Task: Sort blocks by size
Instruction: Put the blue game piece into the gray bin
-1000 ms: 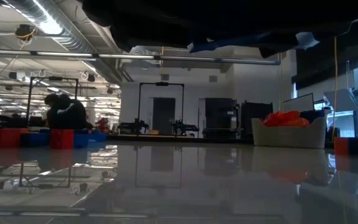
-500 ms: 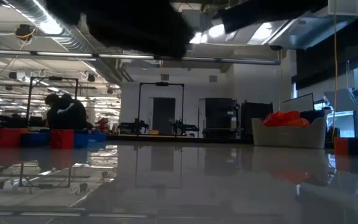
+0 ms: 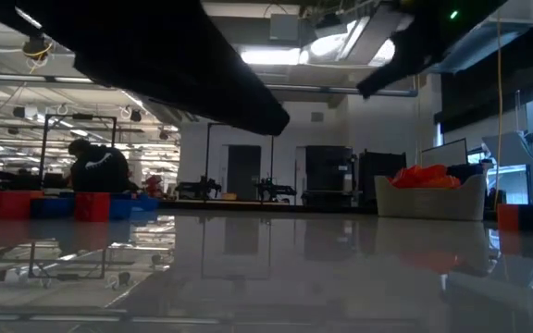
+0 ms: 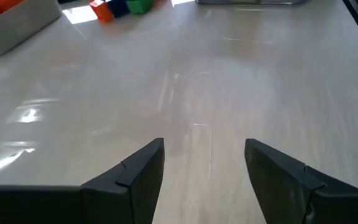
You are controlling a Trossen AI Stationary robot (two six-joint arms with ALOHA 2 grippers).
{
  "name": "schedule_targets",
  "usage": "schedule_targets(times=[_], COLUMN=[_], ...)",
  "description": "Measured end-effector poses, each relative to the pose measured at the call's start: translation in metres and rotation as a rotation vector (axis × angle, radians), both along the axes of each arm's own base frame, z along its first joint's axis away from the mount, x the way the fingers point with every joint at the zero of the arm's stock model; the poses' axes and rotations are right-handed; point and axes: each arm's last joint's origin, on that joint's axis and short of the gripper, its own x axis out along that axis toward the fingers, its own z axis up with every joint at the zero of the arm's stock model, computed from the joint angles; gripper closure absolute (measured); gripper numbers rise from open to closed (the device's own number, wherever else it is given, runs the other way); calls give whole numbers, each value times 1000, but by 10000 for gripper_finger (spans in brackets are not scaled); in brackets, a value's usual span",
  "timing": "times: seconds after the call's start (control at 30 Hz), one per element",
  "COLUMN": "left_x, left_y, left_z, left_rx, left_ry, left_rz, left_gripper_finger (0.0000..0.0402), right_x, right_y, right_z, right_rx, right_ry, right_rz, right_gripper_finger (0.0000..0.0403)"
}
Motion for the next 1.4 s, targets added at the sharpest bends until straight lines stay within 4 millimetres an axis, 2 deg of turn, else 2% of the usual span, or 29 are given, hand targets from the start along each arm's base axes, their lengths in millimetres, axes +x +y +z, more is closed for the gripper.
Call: schedule_targets(times=[0.17,0.33,0.67,0.97,1.4], left_x=[0,0,-1,-1,-1], left_y=[0,0,1,1,2], left_z=[0,0,-2,-2,-2], left_rx=[19,20,28,19,18], left_ry=[8,9,26,23,23], left_rz=[-11,-10,-6,0,0], left_gripper_finger=[192,192,192,192,192], right_x=[2,-6,-27,-29,-20], right_y=[-46,-86,-144,-171,-180], right_z=[-8,-14,-28,-49,-62], right_rx=[88,178,316,417,392], right_ry=[45,43,-20,-16,-7], right_rz=[-121,-259,-516,-606,-632], right_gripper_finger=[304,298,301,300,285])
